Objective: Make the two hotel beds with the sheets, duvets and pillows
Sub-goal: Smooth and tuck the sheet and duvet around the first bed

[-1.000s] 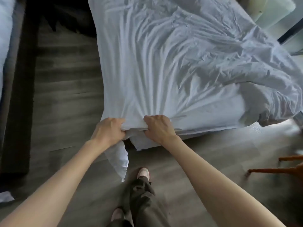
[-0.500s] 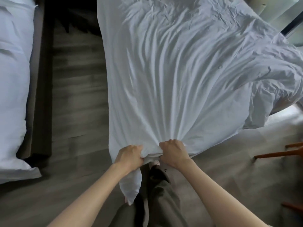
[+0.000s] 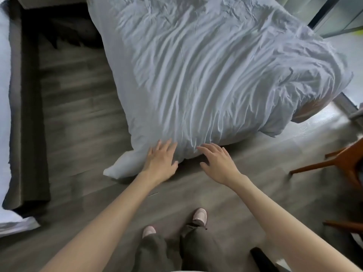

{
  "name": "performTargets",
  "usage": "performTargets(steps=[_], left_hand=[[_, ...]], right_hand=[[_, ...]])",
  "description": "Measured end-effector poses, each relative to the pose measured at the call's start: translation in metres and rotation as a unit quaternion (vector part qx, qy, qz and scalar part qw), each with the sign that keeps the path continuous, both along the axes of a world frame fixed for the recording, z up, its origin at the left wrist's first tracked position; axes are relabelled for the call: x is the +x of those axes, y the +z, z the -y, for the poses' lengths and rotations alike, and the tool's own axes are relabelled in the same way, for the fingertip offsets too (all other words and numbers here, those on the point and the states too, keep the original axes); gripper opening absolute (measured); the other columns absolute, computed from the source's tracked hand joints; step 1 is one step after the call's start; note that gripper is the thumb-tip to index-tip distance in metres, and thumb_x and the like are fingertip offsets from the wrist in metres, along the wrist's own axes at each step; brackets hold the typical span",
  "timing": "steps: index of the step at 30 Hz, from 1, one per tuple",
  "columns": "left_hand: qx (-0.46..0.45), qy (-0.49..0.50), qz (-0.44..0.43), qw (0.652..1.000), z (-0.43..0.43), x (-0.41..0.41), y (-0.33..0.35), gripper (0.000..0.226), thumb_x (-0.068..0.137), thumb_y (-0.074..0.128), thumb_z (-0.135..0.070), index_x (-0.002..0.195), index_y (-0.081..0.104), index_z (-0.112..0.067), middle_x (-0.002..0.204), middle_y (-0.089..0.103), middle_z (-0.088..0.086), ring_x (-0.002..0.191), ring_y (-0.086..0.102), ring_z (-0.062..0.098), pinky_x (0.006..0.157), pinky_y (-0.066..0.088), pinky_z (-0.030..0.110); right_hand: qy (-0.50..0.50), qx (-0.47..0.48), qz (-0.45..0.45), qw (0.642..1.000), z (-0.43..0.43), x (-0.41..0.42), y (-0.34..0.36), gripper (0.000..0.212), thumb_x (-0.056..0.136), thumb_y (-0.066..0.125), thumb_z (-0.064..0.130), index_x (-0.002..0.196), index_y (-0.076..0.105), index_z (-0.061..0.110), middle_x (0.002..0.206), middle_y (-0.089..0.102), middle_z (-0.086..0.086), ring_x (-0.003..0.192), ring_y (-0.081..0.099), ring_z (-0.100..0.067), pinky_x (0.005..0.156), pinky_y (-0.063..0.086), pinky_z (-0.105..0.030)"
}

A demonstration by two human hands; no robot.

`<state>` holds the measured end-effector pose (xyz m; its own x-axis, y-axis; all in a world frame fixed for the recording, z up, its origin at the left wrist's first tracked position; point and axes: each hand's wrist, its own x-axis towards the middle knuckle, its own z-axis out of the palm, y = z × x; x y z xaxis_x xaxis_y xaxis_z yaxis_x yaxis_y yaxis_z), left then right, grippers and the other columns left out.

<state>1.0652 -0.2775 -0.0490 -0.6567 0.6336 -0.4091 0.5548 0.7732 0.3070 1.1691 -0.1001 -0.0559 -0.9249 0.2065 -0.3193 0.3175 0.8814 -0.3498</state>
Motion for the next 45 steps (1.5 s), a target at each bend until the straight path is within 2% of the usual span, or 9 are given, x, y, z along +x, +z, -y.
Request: performTargets(steps=[7, 11, 16, 19, 23, 31, 34, 38, 45], left_hand=[[0.079, -0.042, -0.088, 0.992, -0.139, -0.001, 0.089, 0.063, 0.101, 0.040, -0.036, 0.155, 0.011, -0.020, 0.162, 0.002, 0.000, 0.149, -0.002, 0.025, 0.121, 0.006, 0.044], [0.094, -0.079, -0.113, 0.986, -0.216, 0.004, 0.114, 0.062, 0.102, 0.037, -0.038, 0.155, 0.009, -0.021, 0.162, 0.001, 0.000, 0.149, -0.004, 0.025, 0.121, 0.005, 0.044], [0.117, -0.132, -0.140, 0.974, -0.310, 0.004, 0.133, 0.065, 0.100, 0.040, -0.041, 0.155, 0.010, -0.023, 0.162, 0.001, 0.000, 0.149, -0.004, 0.024, 0.121, 0.007, 0.044], [0.131, -0.158, -0.150, 0.967, -0.368, 0.000, 0.137, 0.070, 0.097, 0.044, -0.046, 0.155, 0.011, -0.024, 0.162, 0.001, -0.001, 0.149, -0.004, 0.023, 0.121, 0.006, 0.044], [0.142, -0.193, -0.151, 0.959, -0.455, -0.011, 0.132, 0.072, 0.095, 0.047, -0.046, 0.154, 0.012, -0.024, 0.162, 0.004, 0.000, 0.149, -0.002, 0.025, 0.120, 0.006, 0.045], [0.131, -0.238, -0.139, 0.952, -0.652, -0.050, 0.133, 0.073, 0.095, 0.045, -0.048, 0.155, 0.009, -0.025, 0.162, 0.005, 0.000, 0.149, -0.002, 0.025, 0.120, 0.006, 0.045], [0.120, -0.248, -0.141, 0.951, -0.717, -0.065, 0.136, 0.072, 0.096, 0.044, -0.048, 0.155, 0.009, -0.024, 0.162, 0.006, 0.000, 0.149, -0.001, 0.024, 0.120, 0.007, 0.045], [0.115, -0.240, -0.147, 0.953, -0.793, -0.087, 0.140, 0.071, 0.097, 0.043, -0.048, 0.154, 0.010, -0.023, 0.162, 0.007, 0.000, 0.149, -0.001, 0.023, 0.120, 0.008, 0.043], [0.109, -0.166, -0.170, 0.965, -0.918, -0.131, 0.127, 0.070, 0.096, 0.043, -0.047, 0.154, 0.013, -0.022, 0.162, 0.008, 0.000, 0.149, 0.002, 0.023, 0.119, 0.010, 0.043]], right_hand=[[-0.033, 0.033, -0.068, 0.997, -0.122, 0.021, 0.077, 0.057, 0.096, 0.052, 0.025, 0.150, 0.031, 0.027, 0.157, 0.027, 0.001, 0.148, 0.014, -0.021, 0.121, 0.011, -0.043], [-0.059, 0.048, -0.091, 0.993, -0.191, 0.038, 0.102, 0.057, 0.096, 0.053, 0.028, 0.149, 0.032, 0.030, 0.158, 0.026, 0.001, 0.148, 0.013, -0.022, 0.121, 0.011, -0.046], [-0.124, 0.057, -0.126, 0.982, -0.270, 0.050, 0.124, 0.062, 0.096, 0.052, 0.026, 0.151, 0.025, 0.034, 0.160, 0.019, 0.004, 0.149, 0.009, -0.019, 0.121, 0.010, -0.042], [-0.162, 0.069, -0.150, 0.973, -0.322, 0.050, 0.130, 0.064, 0.096, 0.053, 0.025, 0.152, 0.022, 0.034, 0.161, 0.017, 0.003, 0.149, 0.008, -0.019, 0.121, 0.009, -0.043], [-0.205, 0.105, -0.162, 0.959, -0.407, 0.044, 0.127, 0.062, 0.096, 0.054, 0.026, 0.151, 0.027, 0.031, 0.160, 0.022, 0.000, 0.148, 0.014, -0.023, 0.121, 0.013, -0.045], [-0.239, 0.128, -0.121, 0.955, -0.589, 0.014, 0.132, 0.063, 0.097, 0.053, 0.028, 0.152, 0.023, 0.031, 0.161, 0.017, 0.001, 0.149, 0.011, -0.022, 0.120, 0.006, -0.042], [-0.255, 0.152, -0.135, 0.945, -0.650, 0.005, 0.143, 0.061, 0.096, 0.053, 0.027, 0.151, 0.027, 0.028, 0.159, 0.023, 0.000, 0.147, 0.017, -0.023, 0.120, 0.011, -0.043], [-0.294, 0.147, -0.154, 0.932, -0.735, -0.013, 0.145, 0.056, 0.096, 0.055, 0.027, 0.148, 0.036, 0.024, 0.155, 0.033, -0.004, 0.142, 0.028, -0.026, 0.118, 0.021, -0.045], [-0.247, 0.124, -0.151, 0.949, -0.892, -0.071, 0.124, 0.056, 0.095, 0.053, 0.027, 0.148, 0.035, 0.025, 0.156, 0.029, -0.003, 0.142, 0.028, -0.025, 0.114, 0.024, -0.041]])
